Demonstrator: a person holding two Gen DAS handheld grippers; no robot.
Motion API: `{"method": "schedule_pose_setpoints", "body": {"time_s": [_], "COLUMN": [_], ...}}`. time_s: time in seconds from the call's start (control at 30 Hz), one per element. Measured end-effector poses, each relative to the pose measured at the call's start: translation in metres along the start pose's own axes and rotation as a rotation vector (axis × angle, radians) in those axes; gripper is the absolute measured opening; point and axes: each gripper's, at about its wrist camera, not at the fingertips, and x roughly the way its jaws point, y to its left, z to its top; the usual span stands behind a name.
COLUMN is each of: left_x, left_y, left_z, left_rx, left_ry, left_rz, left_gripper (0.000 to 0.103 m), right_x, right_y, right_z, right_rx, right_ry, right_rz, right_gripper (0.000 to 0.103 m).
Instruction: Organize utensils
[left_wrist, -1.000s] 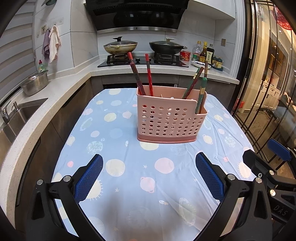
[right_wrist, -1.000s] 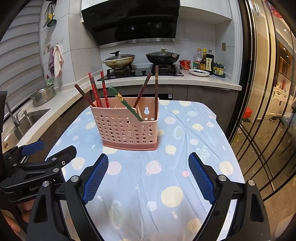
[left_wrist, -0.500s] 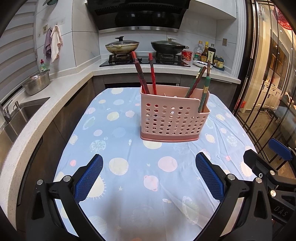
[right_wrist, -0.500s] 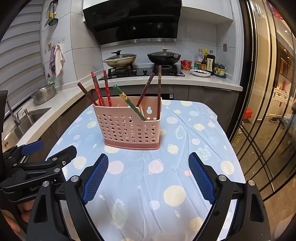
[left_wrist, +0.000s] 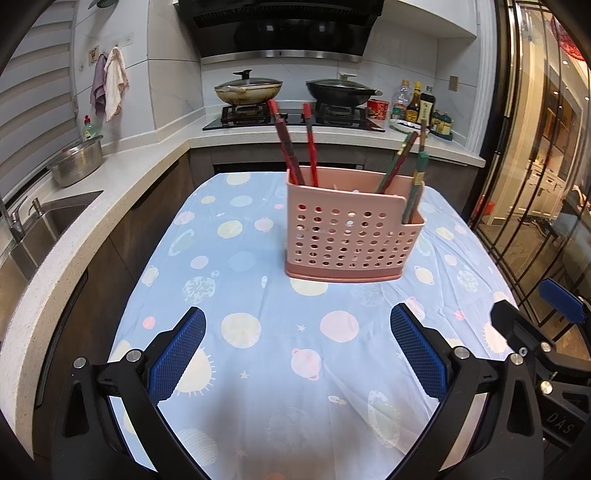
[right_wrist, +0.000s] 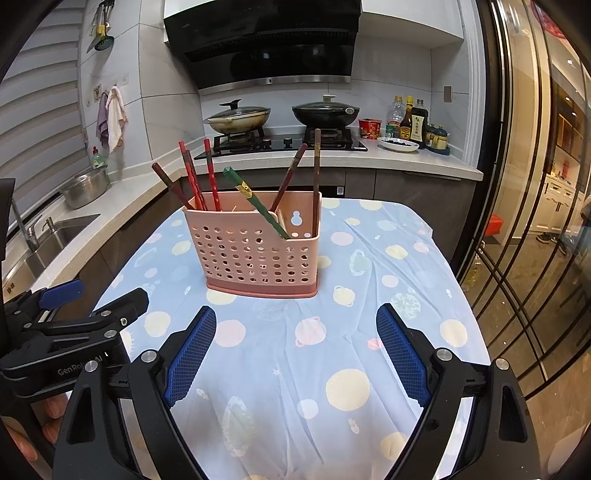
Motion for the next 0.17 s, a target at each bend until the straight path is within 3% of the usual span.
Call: {"method": "schedule_pose_setpoints", "body": {"time_s": [0.07,0.17], "left_x": [0.0019,0.0048], "left_y": [0.0026,0.0049], "left_z": [-0.0003,-0.0008], "left_rx": [-0.011,-0.028], "left_ry": [-0.002,0.005], "left_rz": [0.001,0.002], "left_gripper": [0.096,0.096], "right_x": [0.0025,0.0055], "right_y": [-0.0026,-0.0067], "right_z": [-0.0014,-0.0032], "right_rx": [0.007,0.022], "right_ry": [0.002,0.006], "right_rz": [0.007,0.016], "right_gripper": [0.096,0.096]}}
